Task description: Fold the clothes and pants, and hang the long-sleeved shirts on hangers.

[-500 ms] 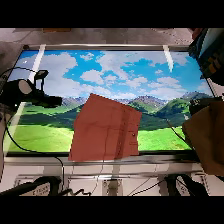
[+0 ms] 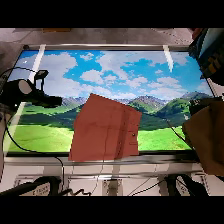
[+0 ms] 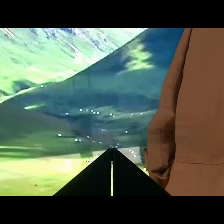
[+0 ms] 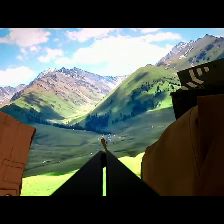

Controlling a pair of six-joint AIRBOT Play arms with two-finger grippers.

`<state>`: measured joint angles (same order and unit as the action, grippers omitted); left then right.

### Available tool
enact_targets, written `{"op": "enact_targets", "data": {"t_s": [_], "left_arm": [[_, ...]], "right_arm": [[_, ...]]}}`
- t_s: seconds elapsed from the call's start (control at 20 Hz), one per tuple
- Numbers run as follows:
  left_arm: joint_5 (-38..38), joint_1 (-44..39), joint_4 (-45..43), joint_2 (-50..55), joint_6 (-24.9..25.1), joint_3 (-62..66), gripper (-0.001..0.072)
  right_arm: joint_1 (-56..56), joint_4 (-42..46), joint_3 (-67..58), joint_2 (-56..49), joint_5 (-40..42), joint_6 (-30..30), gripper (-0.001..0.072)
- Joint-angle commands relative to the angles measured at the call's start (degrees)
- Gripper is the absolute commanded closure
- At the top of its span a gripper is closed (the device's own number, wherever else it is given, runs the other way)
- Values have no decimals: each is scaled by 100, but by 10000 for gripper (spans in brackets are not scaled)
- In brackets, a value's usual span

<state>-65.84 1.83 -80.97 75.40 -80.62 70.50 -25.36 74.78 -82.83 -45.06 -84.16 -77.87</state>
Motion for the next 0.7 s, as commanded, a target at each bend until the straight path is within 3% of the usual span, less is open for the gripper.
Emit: {"op": "enact_targets", "data": {"t_s": [0.0, 0.3, 0.4, 0.65], "left_arm": [[0, 4, -2, -2, 2, 0, 698], [0, 7, -2, -2, 2, 0, 698], [2, 4, -2, -2, 2, 0, 698], [4, 0, 0, 11, 2, 0, 698]], "right_arm": [[4, 0, 2, -4, -2, -2, 690], [9, -317, 13, -13, 474, 11, 689], [87, -310, 219, -11, 387, 284, 690], [892, -713, 2437, -13, 85, 1204, 691]]}}
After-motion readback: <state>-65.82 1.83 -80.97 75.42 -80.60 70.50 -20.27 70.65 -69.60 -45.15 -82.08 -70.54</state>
